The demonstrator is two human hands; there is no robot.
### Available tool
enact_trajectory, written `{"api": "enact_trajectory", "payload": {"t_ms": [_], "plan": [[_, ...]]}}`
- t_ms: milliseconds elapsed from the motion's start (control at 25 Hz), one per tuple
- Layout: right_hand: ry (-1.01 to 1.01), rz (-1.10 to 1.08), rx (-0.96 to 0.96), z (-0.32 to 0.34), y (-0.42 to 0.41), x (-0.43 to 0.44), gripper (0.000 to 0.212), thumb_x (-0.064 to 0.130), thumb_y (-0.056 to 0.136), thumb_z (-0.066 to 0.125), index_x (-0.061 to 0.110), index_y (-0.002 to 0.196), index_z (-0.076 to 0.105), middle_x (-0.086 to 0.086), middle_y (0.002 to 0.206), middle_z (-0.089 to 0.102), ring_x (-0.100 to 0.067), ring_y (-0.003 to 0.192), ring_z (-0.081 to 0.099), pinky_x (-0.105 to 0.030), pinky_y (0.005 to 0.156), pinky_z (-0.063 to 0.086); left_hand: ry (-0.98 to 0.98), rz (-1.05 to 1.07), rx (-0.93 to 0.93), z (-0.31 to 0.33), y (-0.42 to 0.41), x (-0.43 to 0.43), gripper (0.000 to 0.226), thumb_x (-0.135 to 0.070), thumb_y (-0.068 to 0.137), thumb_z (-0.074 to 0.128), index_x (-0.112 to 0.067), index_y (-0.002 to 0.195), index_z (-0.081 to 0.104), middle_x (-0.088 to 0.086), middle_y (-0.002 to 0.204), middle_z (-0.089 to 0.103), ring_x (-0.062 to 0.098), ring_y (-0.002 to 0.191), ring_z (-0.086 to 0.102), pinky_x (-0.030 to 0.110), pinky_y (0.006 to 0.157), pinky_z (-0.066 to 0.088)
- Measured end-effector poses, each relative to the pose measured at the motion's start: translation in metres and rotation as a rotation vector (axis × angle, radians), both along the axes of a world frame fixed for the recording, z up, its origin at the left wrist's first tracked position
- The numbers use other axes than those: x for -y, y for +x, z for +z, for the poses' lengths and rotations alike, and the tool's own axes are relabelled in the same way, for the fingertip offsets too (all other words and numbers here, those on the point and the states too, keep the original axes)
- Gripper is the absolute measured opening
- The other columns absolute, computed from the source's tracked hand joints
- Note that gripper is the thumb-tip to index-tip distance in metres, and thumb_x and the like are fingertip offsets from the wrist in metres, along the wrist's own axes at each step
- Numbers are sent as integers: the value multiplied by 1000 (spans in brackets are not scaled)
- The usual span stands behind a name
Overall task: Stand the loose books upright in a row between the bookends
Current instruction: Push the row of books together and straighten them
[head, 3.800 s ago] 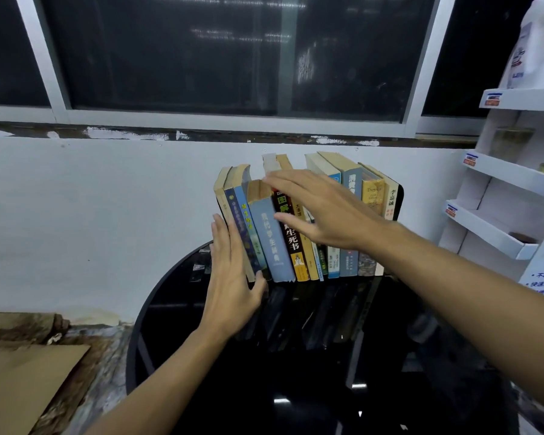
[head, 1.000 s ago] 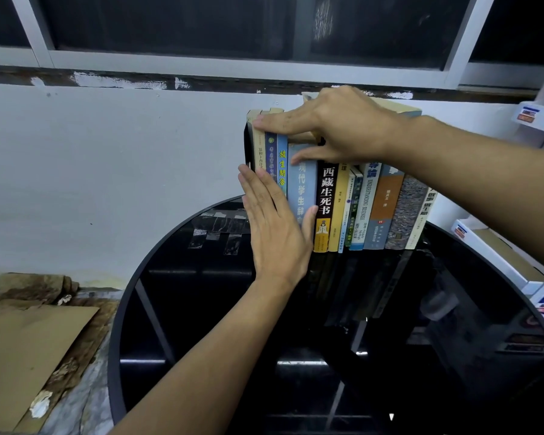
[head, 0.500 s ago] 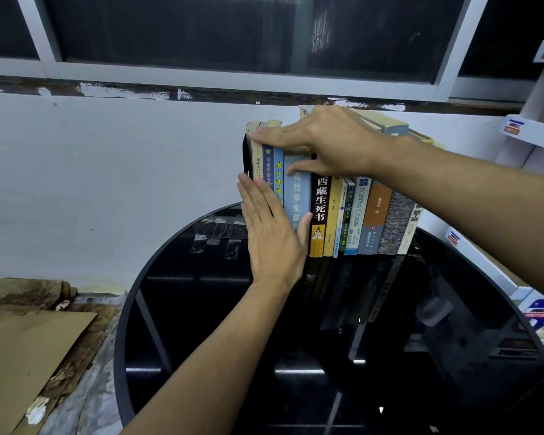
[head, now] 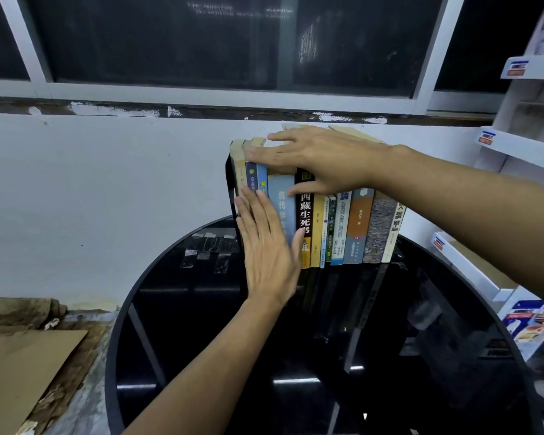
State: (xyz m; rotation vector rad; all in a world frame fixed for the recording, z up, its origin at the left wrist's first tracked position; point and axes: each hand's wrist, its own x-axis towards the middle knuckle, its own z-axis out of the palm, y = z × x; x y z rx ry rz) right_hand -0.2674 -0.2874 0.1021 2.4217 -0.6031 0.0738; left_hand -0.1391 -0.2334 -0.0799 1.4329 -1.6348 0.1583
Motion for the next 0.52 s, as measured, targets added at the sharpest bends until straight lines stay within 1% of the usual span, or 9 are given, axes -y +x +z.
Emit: {"api": "enact_trajectory", "payload": {"t_ms": [120,240,360,440,520], "plan": [[47,4,11,1,-7,-1,85,39,92,68,29,160,19,7,155,42,-27,146,30,-44,115,29,-12,10,44,-2,-2,2,90,-49,102,41,-5,156,-17,17,162,-27,30,151,-24,47,124,-6],[108,-3,40,1,-7,1,87,40,89,71,30,160,20,10,156,41,-25,143,34,-39,113,31,-35,-3,63,-2,-11,7,86,-44,104,41,-5,156,-15,15,161,-29,27,151,-24,47,124,-9],[157,-23,44,2,-7,6,92,41,86,74,33,159,19,11,157,40,-22,144,32,-35,112,30,-49,29,71,-4,-16,13,80,-42,105,36,-5,155,-15,15,160,-28,31,152,-21,50,125,-6],[164,-19,69,1,-7,8,93,40,85,76,34,159,21,12,156,41,-22,143,33,-36,112,31,-68,43,72,-7,-17,17,74,-38,107,30,-5,155,-16,15,160,-27,33,152,-18,51,125,-4],[160,-15,90,0,-7,8,93,40,83,77,35,158,23,12,155,43,-23,143,35,-40,112,34,-83,48,64,-9,-18,20,71,-34,108,28,-5,154,-17,14,160,-27,33,152,-18,52,124,-4]]}}
